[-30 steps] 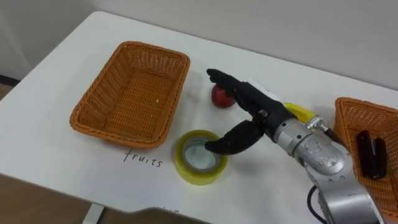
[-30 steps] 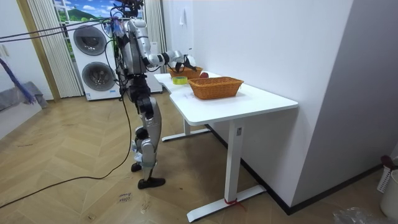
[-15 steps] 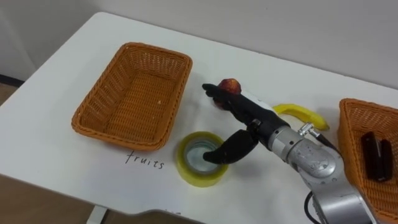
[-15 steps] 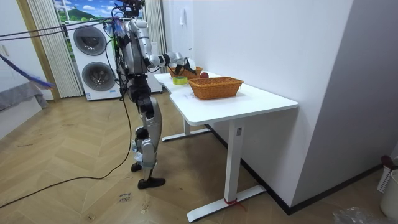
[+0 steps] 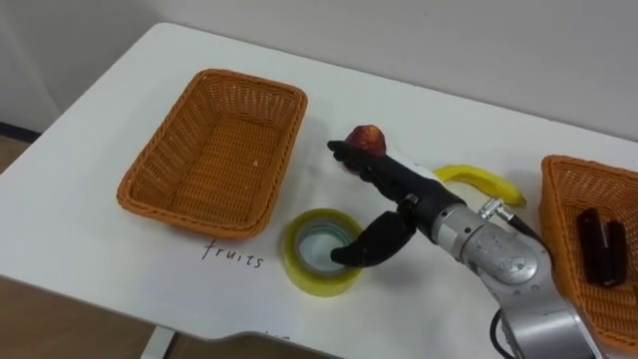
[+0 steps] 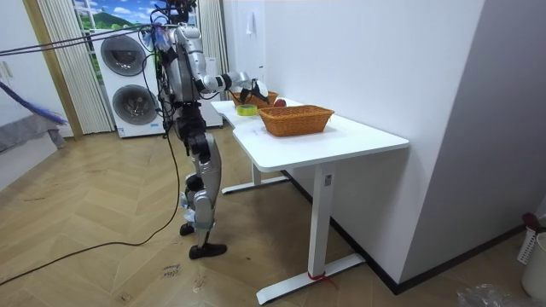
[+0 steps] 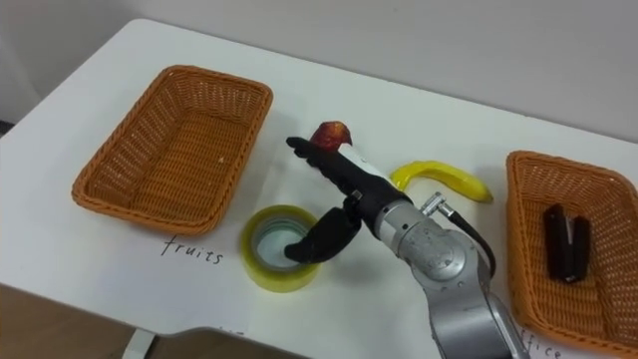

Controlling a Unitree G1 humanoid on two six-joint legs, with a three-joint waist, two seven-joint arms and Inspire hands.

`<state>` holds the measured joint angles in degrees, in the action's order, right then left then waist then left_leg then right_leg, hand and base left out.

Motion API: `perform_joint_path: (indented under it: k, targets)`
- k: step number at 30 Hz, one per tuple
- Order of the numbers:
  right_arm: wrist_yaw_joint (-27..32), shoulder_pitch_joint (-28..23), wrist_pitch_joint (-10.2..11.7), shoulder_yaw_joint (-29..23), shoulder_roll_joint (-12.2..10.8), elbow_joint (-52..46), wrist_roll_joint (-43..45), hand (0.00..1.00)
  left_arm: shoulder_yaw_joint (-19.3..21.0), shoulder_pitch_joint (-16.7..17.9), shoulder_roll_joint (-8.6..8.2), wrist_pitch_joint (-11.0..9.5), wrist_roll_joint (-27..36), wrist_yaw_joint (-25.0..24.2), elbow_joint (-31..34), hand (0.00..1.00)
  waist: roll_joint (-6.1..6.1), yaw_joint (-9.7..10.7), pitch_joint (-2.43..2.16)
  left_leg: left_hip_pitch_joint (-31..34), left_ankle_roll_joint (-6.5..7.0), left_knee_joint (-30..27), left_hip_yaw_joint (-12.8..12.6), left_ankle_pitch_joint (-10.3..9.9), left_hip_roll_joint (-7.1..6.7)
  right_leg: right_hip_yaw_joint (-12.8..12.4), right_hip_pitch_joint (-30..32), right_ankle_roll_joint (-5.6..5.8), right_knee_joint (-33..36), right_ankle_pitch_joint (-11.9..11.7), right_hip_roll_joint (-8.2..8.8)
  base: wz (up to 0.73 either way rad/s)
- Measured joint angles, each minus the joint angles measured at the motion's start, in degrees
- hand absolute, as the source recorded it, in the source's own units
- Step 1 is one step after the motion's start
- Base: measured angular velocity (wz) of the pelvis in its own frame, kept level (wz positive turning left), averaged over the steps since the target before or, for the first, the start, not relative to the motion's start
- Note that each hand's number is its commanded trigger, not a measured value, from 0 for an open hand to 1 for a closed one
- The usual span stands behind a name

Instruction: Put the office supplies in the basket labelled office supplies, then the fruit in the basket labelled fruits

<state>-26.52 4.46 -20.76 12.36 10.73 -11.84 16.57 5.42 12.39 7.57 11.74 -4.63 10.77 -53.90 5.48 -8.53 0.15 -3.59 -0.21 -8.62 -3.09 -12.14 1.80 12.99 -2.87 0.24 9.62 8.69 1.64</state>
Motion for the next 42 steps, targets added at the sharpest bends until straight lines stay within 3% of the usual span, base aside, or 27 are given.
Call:
perform_joint_path:
  k: [9,17,26,42]
  targets:
    - [0.0,0.0,0.0,0.1,-0.2,0.9,0.8,0.00,0.0,-0.4,-0.06,0.0,0.0,0.0,0.0,0.00,-0.02,-0.1,0.01,0.0,0.01,-0.1,0.0,0.0,-0.01,0.0,0.0,0.00,-0.1,0.0,0.00,0.00]
    - [0.2,0.0,-0.5,0.4,-2.5,3.6,3.7,0.00,0.0,-1.5,-0.26,0.3,0.0,0.0,-0.1,0.00,-0.26,-1.5,0.14,0.0,0.01,0.0,0.1,0.0,0.00,0.1,0.1,0.00,-0.1,0.0,0.00,0.00]
    - [0.9,0.0,-0.5,0.7,-3.4,4.6,3.8,0.00,0.0,-1.9,-0.79,0.3,0.0,-0.2,0.0,0.00,-0.86,-1.8,0.49,0.0,0.03,0.0,0.1,0.0,-0.06,0.1,0.1,0.00,-0.1,0.0,0.05,0.00]
    - [1.2,0.0,-0.5,2.2,-3.6,5.3,6.9,0.00,-0.1,-2.7,-1.29,0.2,0.1,0.4,0.0,0.00,-0.80,-2.7,0.20,-0.1,0.14,-0.3,0.1,0.1,-0.19,0.3,0.0,0.00,-0.1,0.0,0.22,0.00]
